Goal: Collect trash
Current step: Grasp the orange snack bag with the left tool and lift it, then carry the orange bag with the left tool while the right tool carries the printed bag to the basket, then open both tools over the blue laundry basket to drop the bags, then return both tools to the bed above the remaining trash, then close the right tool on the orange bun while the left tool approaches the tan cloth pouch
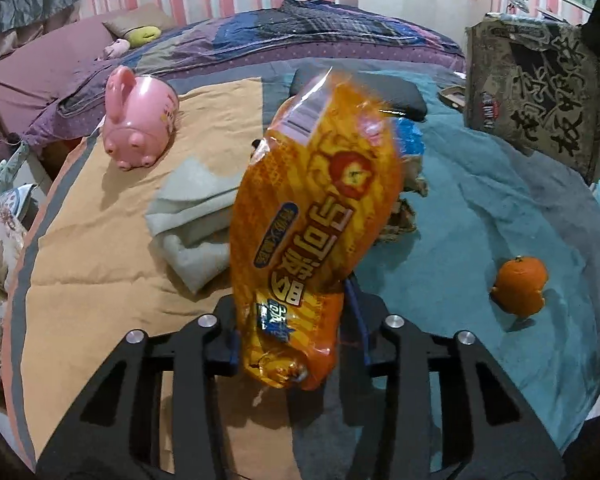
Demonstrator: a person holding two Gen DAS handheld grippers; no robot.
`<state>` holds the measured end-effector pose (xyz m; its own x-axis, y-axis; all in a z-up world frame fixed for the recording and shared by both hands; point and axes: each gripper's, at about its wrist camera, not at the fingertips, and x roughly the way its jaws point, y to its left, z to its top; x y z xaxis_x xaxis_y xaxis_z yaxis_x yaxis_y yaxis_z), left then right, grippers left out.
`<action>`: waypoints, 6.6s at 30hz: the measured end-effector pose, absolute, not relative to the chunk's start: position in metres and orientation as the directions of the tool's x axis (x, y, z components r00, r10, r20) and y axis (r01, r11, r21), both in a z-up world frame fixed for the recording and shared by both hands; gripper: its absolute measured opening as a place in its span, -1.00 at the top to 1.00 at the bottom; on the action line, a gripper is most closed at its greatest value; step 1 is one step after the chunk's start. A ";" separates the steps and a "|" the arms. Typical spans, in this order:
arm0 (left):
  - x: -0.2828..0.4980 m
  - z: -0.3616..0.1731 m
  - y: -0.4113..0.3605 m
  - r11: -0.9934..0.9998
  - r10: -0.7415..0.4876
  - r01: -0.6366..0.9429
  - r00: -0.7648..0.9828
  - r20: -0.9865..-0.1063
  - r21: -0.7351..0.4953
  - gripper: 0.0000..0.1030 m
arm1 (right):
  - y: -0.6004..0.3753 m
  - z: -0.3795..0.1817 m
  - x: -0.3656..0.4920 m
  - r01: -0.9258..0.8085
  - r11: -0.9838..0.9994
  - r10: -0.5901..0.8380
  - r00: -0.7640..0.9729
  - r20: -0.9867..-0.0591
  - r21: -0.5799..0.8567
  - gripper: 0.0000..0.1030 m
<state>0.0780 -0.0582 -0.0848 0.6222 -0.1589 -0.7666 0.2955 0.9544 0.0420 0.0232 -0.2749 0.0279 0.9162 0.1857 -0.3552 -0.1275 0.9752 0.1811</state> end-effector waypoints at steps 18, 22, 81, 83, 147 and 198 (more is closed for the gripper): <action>0.057 -0.015 -0.013 0.983 -0.153 0.180 0.766 -0.625 -0.019 0.51 | -0.278 0.041 0.009 -0.154 0.968 0.207 0.934 -0.289 0.196 0.99; 0.053 -0.009 -0.012 0.983 -0.158 0.181 0.777 -0.609 -0.024 0.51 | -0.281 0.043 0.004 -0.145 0.967 0.200 0.940 -0.275 0.208 0.99; 0.004 0.022 -0.183 0.865 -0.456 0.496 0.710 -0.537 -0.078 0.51 | -0.435 0.090 -0.118 0.152 0.937 -0.134 0.988 -0.078 0.314 0.99; 0.002 0.025 -0.198 0.853 -0.477 0.513 0.697 -0.536 -0.091 0.51 | -0.445 0.092 -0.125 0.176 0.934 -0.159 0.984 -0.081 0.311 0.99; 0.000 0.049 -0.107 0.950 -0.313 0.287 0.840 -0.443 -0.126 -0.89 | -0.445 0.066 -0.096 0.143 0.925 -0.070 0.975 -0.212 0.352 -0.13; 0.018 0.022 0.016 0.993 -0.100 0.053 0.862 -0.497 -0.109 -0.89 | -0.260 0.003 -0.020 -0.089 0.990 0.130 0.893 -0.431 0.113 -0.48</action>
